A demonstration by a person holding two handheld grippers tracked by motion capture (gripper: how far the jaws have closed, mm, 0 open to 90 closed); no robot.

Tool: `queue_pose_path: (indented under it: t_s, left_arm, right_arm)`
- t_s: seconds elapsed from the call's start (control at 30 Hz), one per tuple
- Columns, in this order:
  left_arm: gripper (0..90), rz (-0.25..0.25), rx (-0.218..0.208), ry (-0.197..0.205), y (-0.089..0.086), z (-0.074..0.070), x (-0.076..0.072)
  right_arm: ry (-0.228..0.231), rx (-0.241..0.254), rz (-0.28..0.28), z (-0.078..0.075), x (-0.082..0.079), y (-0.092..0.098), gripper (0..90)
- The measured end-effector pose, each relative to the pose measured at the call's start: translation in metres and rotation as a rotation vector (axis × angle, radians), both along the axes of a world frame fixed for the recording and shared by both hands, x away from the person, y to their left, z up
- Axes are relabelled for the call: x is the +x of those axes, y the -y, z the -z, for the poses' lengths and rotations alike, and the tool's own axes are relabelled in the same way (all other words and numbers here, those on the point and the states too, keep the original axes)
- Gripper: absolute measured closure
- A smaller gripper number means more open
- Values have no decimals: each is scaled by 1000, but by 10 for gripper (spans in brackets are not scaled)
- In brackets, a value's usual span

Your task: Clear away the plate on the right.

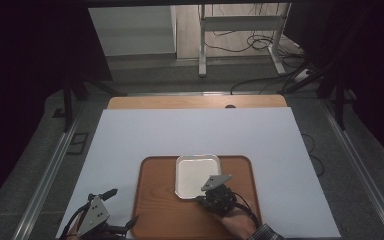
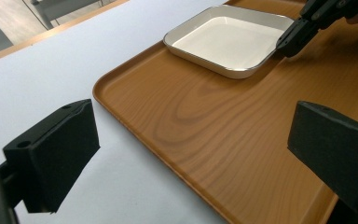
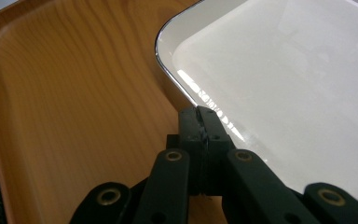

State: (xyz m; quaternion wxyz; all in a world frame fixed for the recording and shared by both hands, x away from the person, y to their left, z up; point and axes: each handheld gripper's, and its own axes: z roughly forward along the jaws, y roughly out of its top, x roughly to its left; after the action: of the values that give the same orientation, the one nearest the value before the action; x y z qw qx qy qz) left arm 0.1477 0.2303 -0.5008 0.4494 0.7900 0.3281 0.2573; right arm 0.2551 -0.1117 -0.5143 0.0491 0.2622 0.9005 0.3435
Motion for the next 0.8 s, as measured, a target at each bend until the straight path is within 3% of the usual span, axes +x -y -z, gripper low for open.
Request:
queue_pose_path:
  t_s: [0.5, 0.8]
  left_arm:
    - [16, -2, -2, -1, -1, 0, 0]
    - [16, -2, -1, 0, 0, 0, 0]
  right_arm:
    - [-14, 10, -5, -1, 1, -1, 883]
    - [2, 34, -12, -8, -3, 0, 813]
